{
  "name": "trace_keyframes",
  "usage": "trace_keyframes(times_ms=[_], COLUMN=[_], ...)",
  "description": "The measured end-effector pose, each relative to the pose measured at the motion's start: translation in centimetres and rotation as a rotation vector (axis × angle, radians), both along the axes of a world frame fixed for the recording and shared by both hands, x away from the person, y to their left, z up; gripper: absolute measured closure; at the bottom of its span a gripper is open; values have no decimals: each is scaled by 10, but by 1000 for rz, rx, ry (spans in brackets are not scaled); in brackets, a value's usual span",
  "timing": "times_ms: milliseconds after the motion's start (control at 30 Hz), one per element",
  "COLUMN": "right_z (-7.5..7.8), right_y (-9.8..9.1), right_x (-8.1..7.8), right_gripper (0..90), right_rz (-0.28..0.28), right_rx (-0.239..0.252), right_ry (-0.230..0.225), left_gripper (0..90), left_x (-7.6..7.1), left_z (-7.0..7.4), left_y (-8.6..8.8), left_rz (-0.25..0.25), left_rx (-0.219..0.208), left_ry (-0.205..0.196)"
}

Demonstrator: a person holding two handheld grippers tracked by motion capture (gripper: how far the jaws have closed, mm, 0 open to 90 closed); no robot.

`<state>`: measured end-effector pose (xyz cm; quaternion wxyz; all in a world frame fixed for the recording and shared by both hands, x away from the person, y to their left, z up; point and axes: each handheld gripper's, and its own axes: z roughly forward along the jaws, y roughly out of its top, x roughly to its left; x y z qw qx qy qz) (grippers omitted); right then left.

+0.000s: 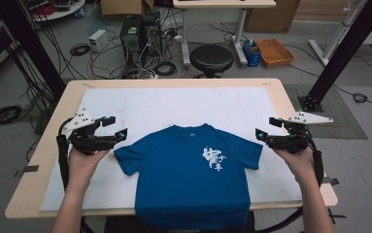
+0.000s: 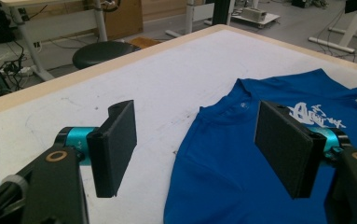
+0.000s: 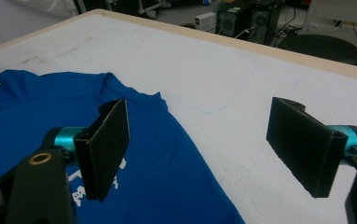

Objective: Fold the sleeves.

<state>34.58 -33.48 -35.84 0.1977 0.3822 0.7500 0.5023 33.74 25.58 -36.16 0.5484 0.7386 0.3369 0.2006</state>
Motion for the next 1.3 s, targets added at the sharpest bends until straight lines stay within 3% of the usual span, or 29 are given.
trace_keyframes(times_ms=[167, 367, 500, 533, 567, 600, 633, 667, 733, 767, 833, 967, 1167, 1300], right_z=[1, 2, 4, 4, 4, 4, 3, 3, 2, 2, 1, 0, 0, 0], right_y=[-1, -1, -1, -1, -1, 0, 0, 0, -1, -1, -1, -1, 0, 0], right_x=[0, 1, -1, -1, -1, -1, 0, 0, 1, 1, 1, 1, 1, 1], right_gripper=[212, 214, 238, 238, 240, 241, 241, 242, 242, 242, 242, 243, 244, 245], right_rz=[-12, -26, -28, -28, -29, -30, -30, -31, -35, -37, -40, -43, -41, -40], right_rx=[-4, -4, -5, -6, -7, -9, -9, -10, -9, -10, -9, -12, -19, -19], right_ry=[-1, -5, -18, -20, -20, -16, -17, -17, -11, -12, -9, -11, -14, -13], left_gripper=[298, 298, 300, 300, 300, 300, 301, 304, 314, 330, 367, 437, 462, 462], left_x=[1, 2, 4, 5, 7, 7, 8, 10, 10, 12, 13, 14, 16, 17], left_z=[-3, -9, -18, -21, -28, -28, -32, -39, -42, -49, -55, -62, -66, -70], left_y=[2, 13, 24, 27, 35, 35, 39, 42, 44, 45, 47, 48, 42, 40], left_rz=[14, 78, 69, 64, 55, 55, 52, 62, 71, 80, 95, 92, 51, 52], left_rx=[25, 29, 33, 24, -6, -6, -16, -8, 3, 8, 14, 9, 48, 74], left_ry=[26, 41, 82, 96, 143, 143, 168, 201, 216, 257, 291, 309, 324, 336])
